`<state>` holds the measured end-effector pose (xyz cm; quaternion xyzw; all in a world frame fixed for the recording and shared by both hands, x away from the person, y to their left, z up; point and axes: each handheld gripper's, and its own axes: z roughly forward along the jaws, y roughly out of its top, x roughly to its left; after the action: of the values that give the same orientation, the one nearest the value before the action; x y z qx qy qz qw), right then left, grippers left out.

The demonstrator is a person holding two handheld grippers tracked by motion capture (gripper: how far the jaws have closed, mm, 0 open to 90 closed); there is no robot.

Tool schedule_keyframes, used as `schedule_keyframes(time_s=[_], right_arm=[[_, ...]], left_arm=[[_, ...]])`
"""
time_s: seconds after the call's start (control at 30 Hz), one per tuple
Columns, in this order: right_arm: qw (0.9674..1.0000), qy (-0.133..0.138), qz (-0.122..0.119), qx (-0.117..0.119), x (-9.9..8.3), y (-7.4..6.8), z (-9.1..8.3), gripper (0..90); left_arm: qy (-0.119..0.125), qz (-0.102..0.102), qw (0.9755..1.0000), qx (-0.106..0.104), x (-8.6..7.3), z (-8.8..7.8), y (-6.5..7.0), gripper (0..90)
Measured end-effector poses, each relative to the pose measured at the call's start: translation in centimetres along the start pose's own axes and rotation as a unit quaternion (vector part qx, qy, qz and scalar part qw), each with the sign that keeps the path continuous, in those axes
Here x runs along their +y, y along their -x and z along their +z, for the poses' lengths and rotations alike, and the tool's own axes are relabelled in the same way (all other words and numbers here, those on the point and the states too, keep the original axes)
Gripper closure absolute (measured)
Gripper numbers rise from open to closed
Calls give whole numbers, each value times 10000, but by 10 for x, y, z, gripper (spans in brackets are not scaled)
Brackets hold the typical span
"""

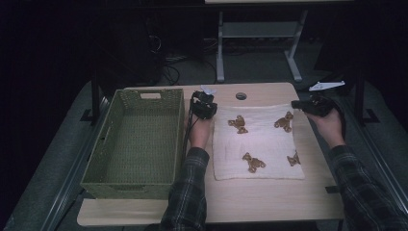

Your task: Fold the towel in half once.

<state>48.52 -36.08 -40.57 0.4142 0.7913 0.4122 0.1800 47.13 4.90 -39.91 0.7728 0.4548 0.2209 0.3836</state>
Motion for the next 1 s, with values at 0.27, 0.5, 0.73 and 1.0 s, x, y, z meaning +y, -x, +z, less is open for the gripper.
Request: schedule_keyframes(time_s=[0.27,0.5,0.73,1.0], right_arm=[[9997,55,56,222,-16,-8,-12,879],[9995,141,-15,275,-29,-20,-25,879],[9994,100,-137,313,-45,-35,-34,879],[9992,-1,-181,343,-69,-49,-41,878]], left_arm=[[-81,190,9998,-65,-10,-17,8,874],[-122,247,9996,-50,-25,-30,19,874],[-144,250,9995,-83,-41,-44,28,873],[-333,582,9977,-93,-58,-54,41,873]])
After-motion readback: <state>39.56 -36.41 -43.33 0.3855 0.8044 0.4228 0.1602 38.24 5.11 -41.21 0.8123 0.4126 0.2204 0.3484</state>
